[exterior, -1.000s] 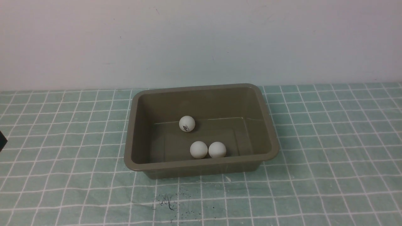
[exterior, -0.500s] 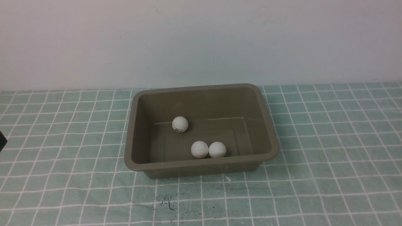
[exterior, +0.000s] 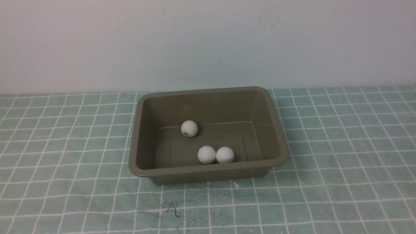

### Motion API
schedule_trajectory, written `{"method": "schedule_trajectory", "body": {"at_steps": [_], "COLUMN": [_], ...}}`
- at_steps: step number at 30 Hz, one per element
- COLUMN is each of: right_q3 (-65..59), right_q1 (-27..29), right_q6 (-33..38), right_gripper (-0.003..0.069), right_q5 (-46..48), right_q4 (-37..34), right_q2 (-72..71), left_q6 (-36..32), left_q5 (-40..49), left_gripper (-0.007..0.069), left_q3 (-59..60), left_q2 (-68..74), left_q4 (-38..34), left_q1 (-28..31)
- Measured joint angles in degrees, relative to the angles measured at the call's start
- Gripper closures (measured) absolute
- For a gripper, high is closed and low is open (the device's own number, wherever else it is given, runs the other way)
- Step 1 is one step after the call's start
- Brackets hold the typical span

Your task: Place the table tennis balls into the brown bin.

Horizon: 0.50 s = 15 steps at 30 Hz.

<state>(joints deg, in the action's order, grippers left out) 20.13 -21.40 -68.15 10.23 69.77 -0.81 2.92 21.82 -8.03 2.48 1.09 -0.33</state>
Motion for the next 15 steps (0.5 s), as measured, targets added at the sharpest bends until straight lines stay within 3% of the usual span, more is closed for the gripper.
{"method": "schedule_trajectory", "body": {"at_steps": [7, 15], "right_q3": [0.0, 0.0], "right_q1": [0.0, 0.0], "right_q6": [0.0, 0.0], "right_gripper": [0.0673, 0.0673], "right_q5": [0.0, -0.1], "right_q4": [0.0, 0.0], "right_q2": [0.0, 0.0], "left_q6": [0.0, -0.2], "left_q5": [0.0, 0.0], "left_gripper": [0.0629, 0.0629], "left_q3": [9.2, 9.4], "left_q2": [-3.1, -3.1], "left_q4": [-2.4, -1.8], "left_q1": [1.1, 1.5]}}
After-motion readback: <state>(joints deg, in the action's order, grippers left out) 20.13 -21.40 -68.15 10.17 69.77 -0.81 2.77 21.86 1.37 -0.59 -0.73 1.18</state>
